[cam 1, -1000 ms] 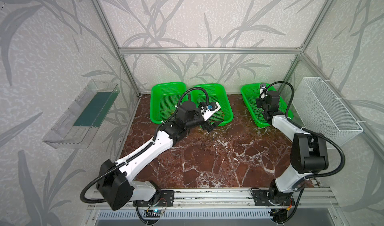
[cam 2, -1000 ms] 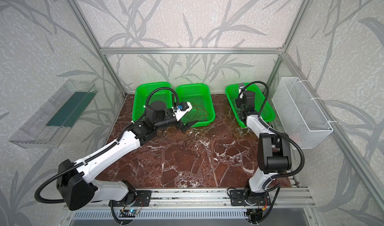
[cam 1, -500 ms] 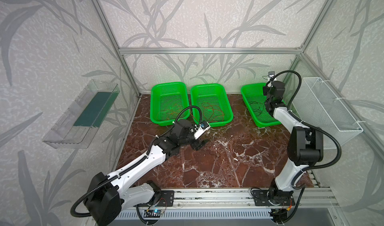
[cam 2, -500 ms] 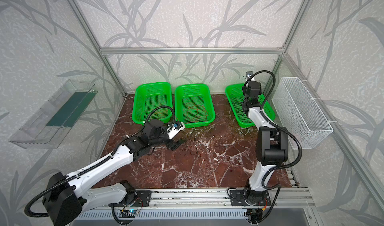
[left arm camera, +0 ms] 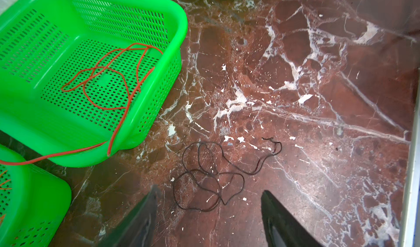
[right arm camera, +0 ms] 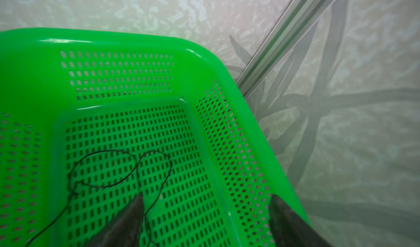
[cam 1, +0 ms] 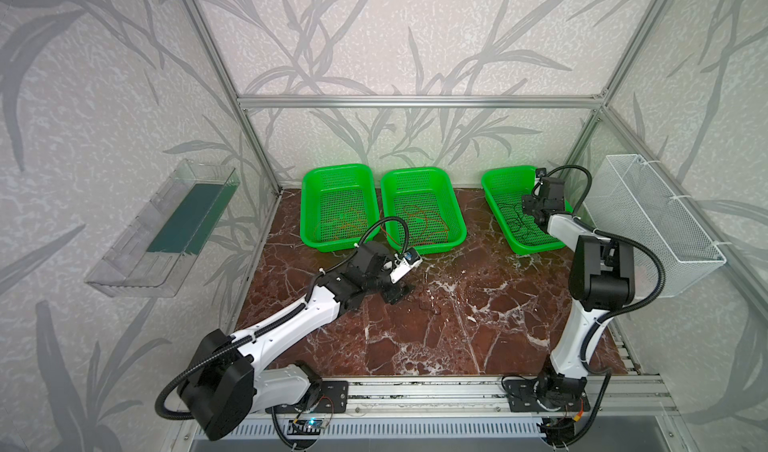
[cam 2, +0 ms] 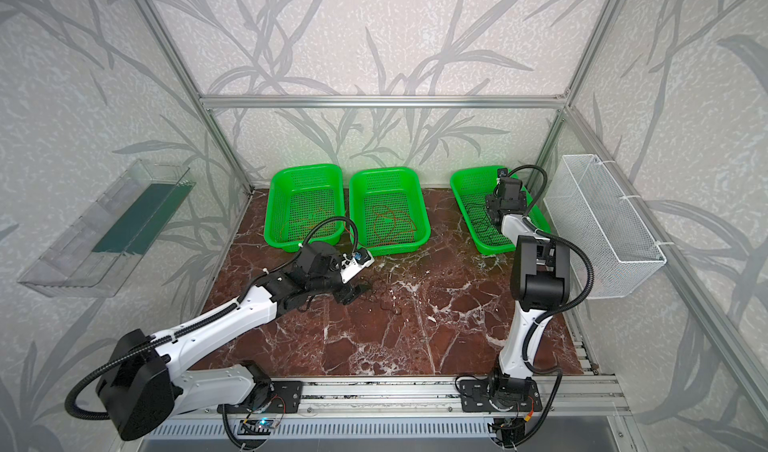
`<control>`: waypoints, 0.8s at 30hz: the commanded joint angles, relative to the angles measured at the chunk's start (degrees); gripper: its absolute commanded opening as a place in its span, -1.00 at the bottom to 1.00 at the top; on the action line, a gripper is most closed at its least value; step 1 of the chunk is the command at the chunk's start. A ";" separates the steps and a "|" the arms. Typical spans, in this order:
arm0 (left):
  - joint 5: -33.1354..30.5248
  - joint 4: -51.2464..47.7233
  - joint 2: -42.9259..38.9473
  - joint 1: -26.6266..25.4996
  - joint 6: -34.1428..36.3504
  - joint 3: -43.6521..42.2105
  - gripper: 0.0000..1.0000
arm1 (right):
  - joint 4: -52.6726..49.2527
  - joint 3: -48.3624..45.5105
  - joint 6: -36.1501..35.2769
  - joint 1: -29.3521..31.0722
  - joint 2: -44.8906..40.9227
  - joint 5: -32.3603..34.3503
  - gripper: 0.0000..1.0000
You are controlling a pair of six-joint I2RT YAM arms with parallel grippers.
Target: Untangle the cables
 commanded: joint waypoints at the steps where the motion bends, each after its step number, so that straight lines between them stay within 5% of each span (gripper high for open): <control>1: 0.43 -0.49 3.68 -0.04 3.94 -0.06 0.45 | -9.85 -3.04 4.21 0.26 -6.69 -5.12 0.98; 6: -1.12 1.52 10.30 -0.08 7.54 1.55 0.03 | -16.01 -11.48 6.97 0.35 -14.89 -9.11 0.98; 18: -4.34 3.05 8.66 0.96 6.06 -1.09 0.15 | -19.75 -27.71 2.48 12.62 -34.26 -12.25 0.99; 24: -4.85 6.81 0.41 4.91 -1.52 -5.52 0.17 | -29.14 -31.22 -7.00 28.01 -42.76 -32.75 0.77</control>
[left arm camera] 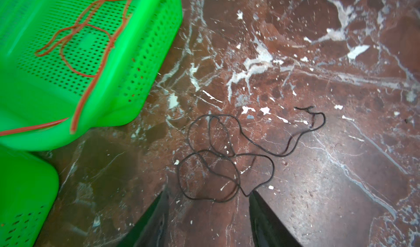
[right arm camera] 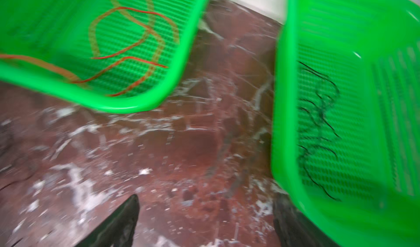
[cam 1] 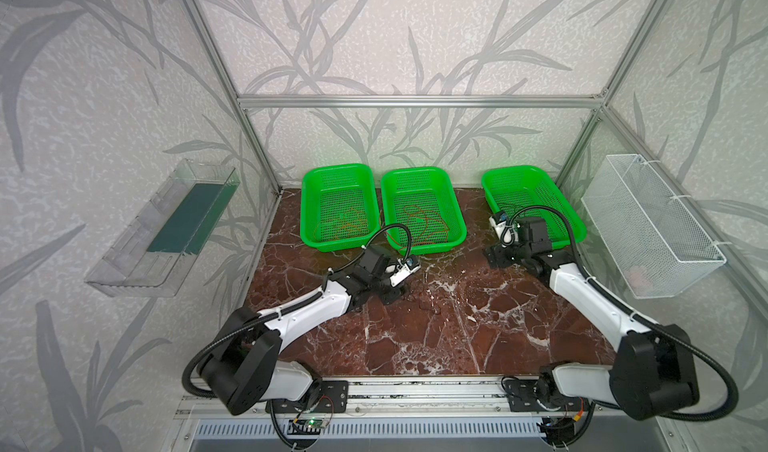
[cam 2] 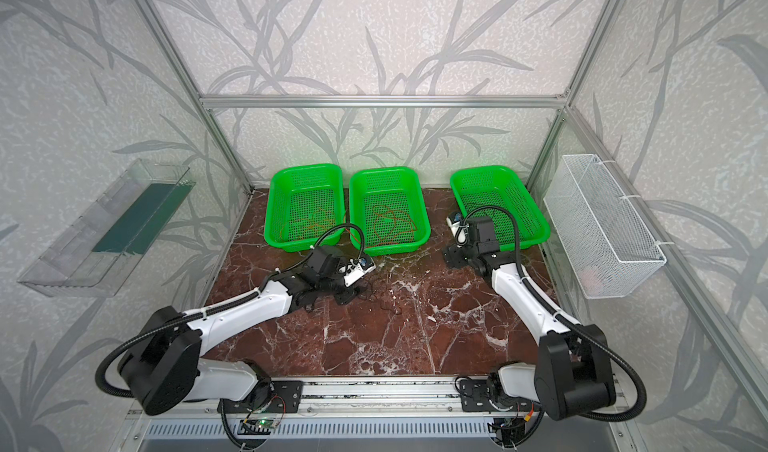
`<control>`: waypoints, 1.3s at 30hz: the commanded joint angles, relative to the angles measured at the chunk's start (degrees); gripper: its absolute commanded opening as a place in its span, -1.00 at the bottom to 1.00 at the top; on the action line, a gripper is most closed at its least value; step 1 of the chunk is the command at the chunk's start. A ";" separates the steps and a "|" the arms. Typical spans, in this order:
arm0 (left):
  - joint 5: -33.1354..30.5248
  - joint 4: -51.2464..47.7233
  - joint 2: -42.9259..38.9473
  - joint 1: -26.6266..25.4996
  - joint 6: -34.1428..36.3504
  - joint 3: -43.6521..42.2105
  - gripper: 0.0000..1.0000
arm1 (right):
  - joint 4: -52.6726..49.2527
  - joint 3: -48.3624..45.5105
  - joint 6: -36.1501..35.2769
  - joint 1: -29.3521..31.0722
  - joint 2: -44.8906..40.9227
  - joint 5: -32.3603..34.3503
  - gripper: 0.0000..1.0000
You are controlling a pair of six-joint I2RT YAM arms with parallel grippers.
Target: Untangle the cables
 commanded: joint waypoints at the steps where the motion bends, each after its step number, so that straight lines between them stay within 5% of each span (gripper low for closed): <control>1: -1.16 2.86 -5.02 2.33 -5.05 -2.23 0.17 | -7.23 -2.26 -6.96 8.26 -2.88 -13.12 0.73; 5: -1.68 3.72 -9.73 4.75 -6.54 -3.82 0.16 | -7.60 -4.85 -12.53 18.22 1.74 -16.19 0.41; 7: -2.02 3.46 -11.24 5.43 -6.48 -4.18 0.17 | -9.99 -3.92 -16.86 21.58 6.51 -13.87 -0.19; 8: -2.16 3.38 -11.72 5.58 -6.43 -4.27 0.17 | -10.52 -3.67 -18.50 22.96 8.52 -12.17 -0.27; 16: -3.28 3.38 -13.65 5.97 -6.12 -4.89 0.18 | -14.14 0.95 -25.71 24.67 19.24 -11.65 -0.16; 33: -2.90 8.20 -13.65 6.03 -7.23 -6.91 0.19 | -7.62 3.73 -25.30 24.59 28.09 -6.12 -0.10; 35: -2.71 8.47 -13.96 6.07 -7.43 -6.91 0.19 | -8.07 3.92 -26.48 24.60 28.51 -6.77 -0.24; 39: -1.50 8.66 -15.54 6.05 -6.19 -7.04 0.20 | -8.75 3.13 -27.77 24.59 26.32 -7.03 -0.99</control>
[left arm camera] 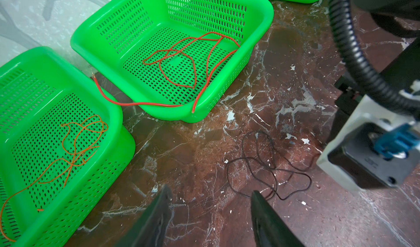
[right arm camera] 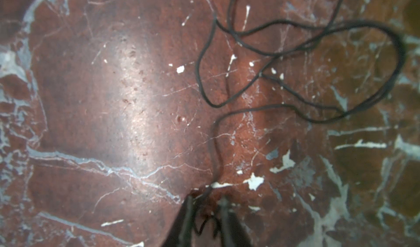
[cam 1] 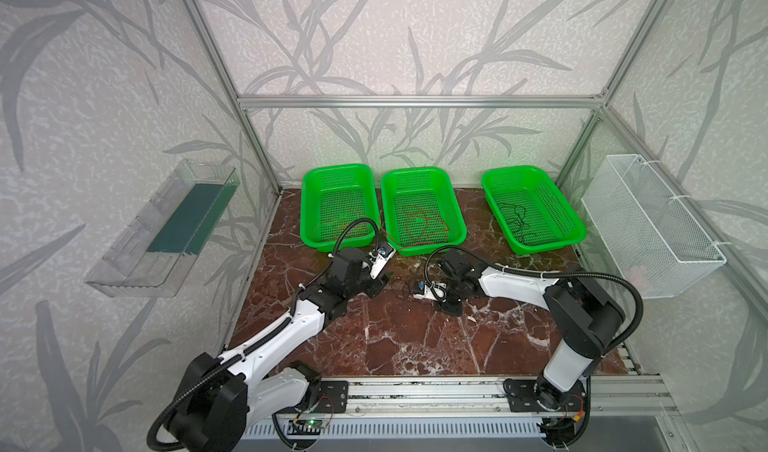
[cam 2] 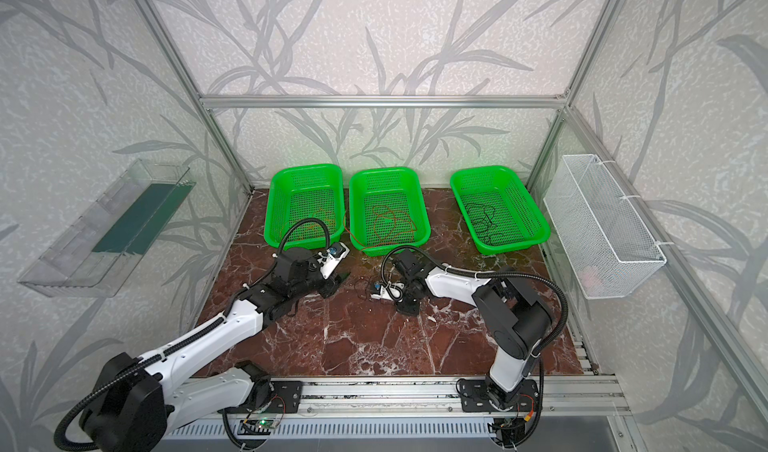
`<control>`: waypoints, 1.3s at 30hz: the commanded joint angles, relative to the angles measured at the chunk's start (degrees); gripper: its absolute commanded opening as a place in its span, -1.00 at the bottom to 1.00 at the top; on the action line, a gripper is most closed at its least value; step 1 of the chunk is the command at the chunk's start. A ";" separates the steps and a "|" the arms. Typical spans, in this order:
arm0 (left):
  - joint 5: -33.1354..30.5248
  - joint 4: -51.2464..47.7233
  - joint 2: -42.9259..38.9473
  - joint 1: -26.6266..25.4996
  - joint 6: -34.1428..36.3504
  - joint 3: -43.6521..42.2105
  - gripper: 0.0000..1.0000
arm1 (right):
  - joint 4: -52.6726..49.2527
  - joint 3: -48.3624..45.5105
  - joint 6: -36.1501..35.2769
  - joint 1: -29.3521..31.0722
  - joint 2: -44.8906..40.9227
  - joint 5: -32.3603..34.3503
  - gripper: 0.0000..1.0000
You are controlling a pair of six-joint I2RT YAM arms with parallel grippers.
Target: Untangle the cables
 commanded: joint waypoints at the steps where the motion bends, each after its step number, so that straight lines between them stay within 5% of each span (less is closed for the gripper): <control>1: 1.65 1.75 -2.97 0.23 0.78 -0.50 0.21 | -2.60 -1.31 -1.25 0.11 -1.30 2.81 -1.00; 7: 12.23 2.26 -6.99 -1.38 3.65 0.05 0.34 | -5.58 1.92 2.32 0.03 -24.10 4.82 -1.00; 10: 12.08 2.95 -7.84 -6.30 6.15 2.10 0.47 | -6.84 5.29 1.42 0.02 -30.93 0.92 -1.00; 17: 11.21 5.62 -4.49 -12.99 7.00 11.39 0.79 | -14.15 15.32 -1.75 0.03 -33.40 -0.56 -1.00; 24: 16.25 9.74 3.66 -14.12 3.27 16.98 0.76 | -15.50 20.32 -3.14 0.03 -33.32 -1.35 -1.00; 30: 20.29 10.18 9.77 -16.19 1.17 20.30 0.50 | -15.95 22.79 -4.91 -0.15 -33.50 -0.98 -1.00; 32: 20.35 9.86 11.12 -16.52 1.18 21.55 0.10 | -15.95 23.37 -5.29 -0.19 -33.50 -0.87 -1.00; 35: 19.44 10.73 11.95 -17.09 1.28 23.84 -0.81 | -15.09 23.00 -4.77 -0.87 -33.99 0.49 -1.00; 36: 18.81 11.45 11.93 -17.36 1.22 24.66 -1.00 | -13.51 22.09 -3.14 -1.51 -34.63 1.76 -0.78; 38: 17.95 11.88 11.65 -17.67 1.20 26.45 -1.00 | -9.43 19.15 0.12 -3.92 -36.82 3.00 -0.05; 39: 16.94 11.98 11.45 -17.84 0.83 27.42 -1.00 | -6.37 16.85 2.72 -6.14 -38.37 2.19 0.13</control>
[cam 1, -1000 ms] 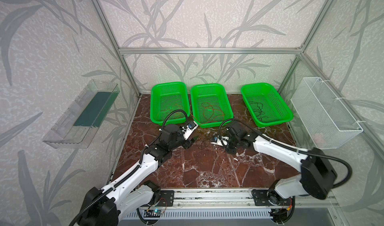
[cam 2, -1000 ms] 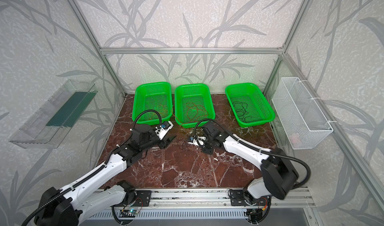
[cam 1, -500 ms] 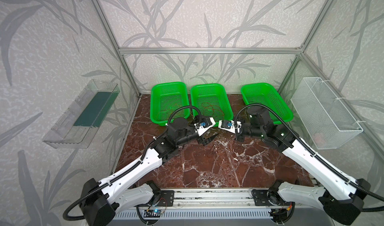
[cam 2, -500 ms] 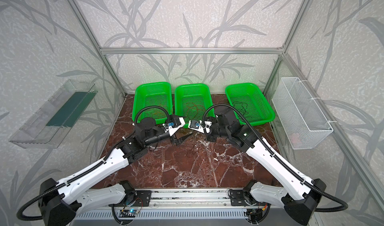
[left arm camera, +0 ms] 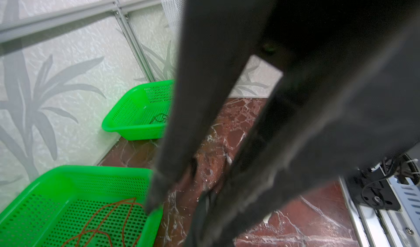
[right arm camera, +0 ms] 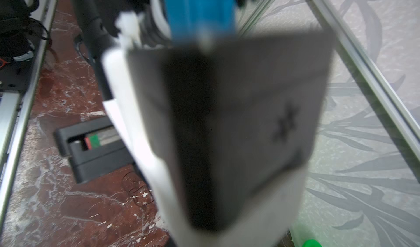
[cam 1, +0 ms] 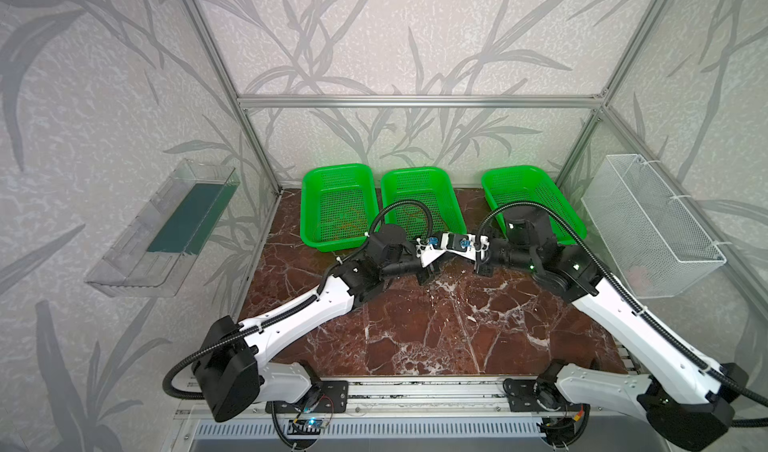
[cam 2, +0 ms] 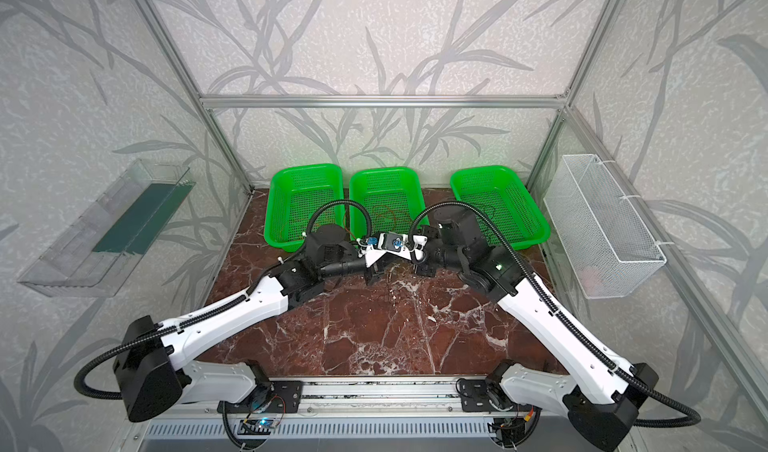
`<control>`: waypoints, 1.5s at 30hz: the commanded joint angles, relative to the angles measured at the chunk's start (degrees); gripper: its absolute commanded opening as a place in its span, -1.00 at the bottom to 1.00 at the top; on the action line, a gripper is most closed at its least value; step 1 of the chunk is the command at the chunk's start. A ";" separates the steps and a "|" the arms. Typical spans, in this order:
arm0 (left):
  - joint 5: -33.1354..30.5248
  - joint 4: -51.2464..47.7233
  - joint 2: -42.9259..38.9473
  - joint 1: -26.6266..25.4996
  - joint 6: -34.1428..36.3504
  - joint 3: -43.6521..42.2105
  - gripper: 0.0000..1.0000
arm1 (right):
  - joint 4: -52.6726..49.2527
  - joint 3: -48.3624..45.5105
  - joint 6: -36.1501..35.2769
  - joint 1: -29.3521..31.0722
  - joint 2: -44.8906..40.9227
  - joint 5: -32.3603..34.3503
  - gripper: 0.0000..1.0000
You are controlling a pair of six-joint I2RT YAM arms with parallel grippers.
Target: Untangle the cables
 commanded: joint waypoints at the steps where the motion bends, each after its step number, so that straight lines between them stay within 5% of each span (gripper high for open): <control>1: -1.55 4.10 -1.58 -0.74 -1.08 4.23 -1.00 | 8.04 -5.48 8.28 -5.98 -5.26 -1.20 0.22; 5: -3.56 5.37 -2.21 -1.36 -2.50 6.88 -1.00 | 20.98 -16.65 19.76 -14.27 -11.44 -11.34 0.48; 12: -3.50 3.86 0.48 -3.39 -2.82 13.83 -1.00 | 40.73 -31.89 32.45 -14.75 -13.87 -19.52 0.54; 18: -2.90 2.30 4.87 -5.20 -1.59 20.80 -1.00 | 55.28 -34.55 41.18 -13.43 -5.72 -22.37 0.34; 25: -2.56 2.75 10.42 -5.68 -1.45 28.14 -1.00 | 58.73 -32.56 43.62 -11.82 1.72 -21.98 -0.39; 30: -4.37 1.03 13.73 -5.70 2.20 36.45 -1.00 | 60.96 -36.80 44.89 -11.85 4.51 -18.69 -0.63; 45: -5.18 -9.28 25.96 -1.91 6.96 68.07 -1.00 | 69.87 -47.52 49.63 -13.44 13.51 -14.45 -0.74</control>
